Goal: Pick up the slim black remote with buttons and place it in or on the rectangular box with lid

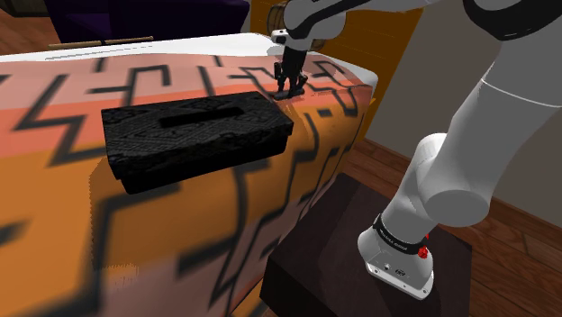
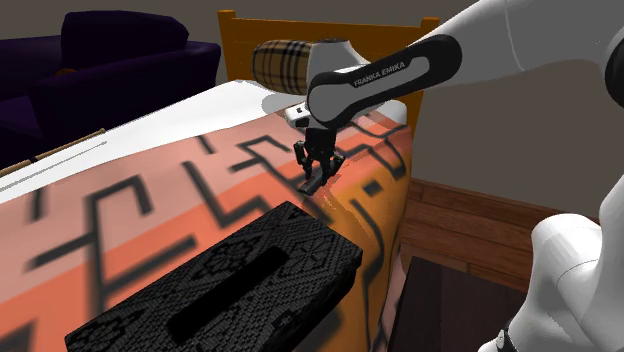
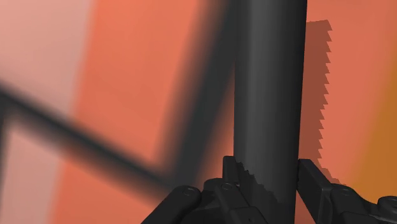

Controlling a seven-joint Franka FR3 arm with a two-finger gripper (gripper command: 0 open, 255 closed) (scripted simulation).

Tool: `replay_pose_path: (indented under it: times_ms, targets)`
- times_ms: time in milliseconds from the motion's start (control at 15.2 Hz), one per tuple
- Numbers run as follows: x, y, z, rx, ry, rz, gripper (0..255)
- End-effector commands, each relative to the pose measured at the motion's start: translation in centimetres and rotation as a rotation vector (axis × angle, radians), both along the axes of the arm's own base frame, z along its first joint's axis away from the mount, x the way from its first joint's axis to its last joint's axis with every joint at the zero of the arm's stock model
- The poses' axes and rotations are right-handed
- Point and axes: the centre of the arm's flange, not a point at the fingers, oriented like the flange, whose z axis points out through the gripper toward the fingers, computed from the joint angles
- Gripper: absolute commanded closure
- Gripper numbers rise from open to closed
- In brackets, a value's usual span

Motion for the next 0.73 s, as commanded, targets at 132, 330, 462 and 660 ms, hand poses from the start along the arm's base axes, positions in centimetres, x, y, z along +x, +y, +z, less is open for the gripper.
replay_pose_path:
  times_ms: [132,330,462,660]
  targets:
    - [0.0,0.0,2.2,0.000,0.000,0.000,255]
    - [0.0,0.0,3.8,0.000,0.000,0.000,255]
    - [0.0,0.0,4.8,0.000,0.000,0.000,255]
    - [0.0,0.0,6.4,0.000,0.000,0.000,255]
